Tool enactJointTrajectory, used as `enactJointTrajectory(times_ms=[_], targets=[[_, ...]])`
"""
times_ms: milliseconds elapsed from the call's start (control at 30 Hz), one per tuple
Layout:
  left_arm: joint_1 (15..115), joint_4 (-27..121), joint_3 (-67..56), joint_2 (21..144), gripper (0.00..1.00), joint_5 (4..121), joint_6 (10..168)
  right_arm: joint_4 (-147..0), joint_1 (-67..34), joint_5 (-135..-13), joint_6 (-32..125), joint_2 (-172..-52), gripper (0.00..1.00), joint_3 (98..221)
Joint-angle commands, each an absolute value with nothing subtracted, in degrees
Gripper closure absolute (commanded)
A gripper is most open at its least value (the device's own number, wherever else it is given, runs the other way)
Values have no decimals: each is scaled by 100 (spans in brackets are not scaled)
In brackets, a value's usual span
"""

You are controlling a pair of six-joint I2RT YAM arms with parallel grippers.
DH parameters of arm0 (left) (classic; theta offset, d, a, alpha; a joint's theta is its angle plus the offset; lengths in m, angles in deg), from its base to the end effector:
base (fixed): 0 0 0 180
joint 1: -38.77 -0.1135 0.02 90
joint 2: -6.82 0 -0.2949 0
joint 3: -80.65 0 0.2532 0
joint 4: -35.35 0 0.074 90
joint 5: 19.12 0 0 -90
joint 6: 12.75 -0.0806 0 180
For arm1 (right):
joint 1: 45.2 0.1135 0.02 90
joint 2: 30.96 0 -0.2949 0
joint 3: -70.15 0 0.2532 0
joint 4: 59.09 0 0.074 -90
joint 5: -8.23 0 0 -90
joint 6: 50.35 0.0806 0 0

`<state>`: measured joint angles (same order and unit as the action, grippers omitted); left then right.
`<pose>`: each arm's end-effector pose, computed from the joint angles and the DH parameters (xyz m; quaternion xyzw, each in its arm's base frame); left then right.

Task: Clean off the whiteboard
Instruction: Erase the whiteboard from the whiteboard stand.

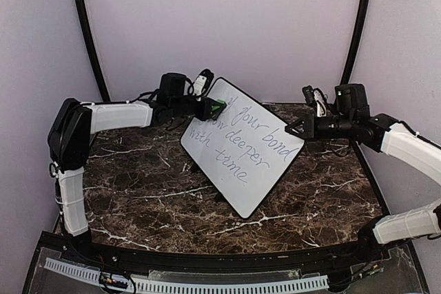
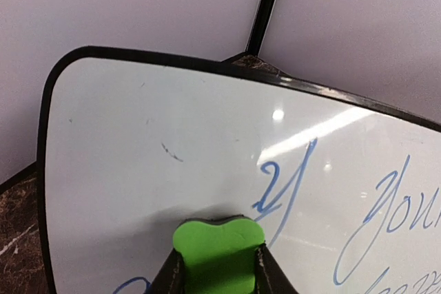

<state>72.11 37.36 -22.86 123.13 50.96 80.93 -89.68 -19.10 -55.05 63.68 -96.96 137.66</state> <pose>0.4381 -0.3211 0.2835 0.3017 0.7274 -0.3207 0.5263 0.2362 0.1561 0.3186 -0.1323 0.8364 0.3894 0.3624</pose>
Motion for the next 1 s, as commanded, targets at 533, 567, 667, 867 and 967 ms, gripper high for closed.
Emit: enactJointTrajectory(times_ms=[533,567,667,867,967], targets=[[7304,4111,-2036,12092,85,5132,8338,-8844,-1597,-4872,5512,-9697,100,14054],[7304,4138,-2114,12131,84,5117,8333,-8842,-1591,-4877,5512,-9695,100,14048],[7317,4210,-2461,12279,84,5048,8310,-8852,-1585,-4881,5511,-9694,100,14036],[7339,4398,-2520,12309,85,5091,8307,-8853,-1585,-4907,5503,-9669,100,14030],[7340,4168,-2062,12122,85,5096,8442,-8837,-1585,-4905,5503,-9666,100,13992]])
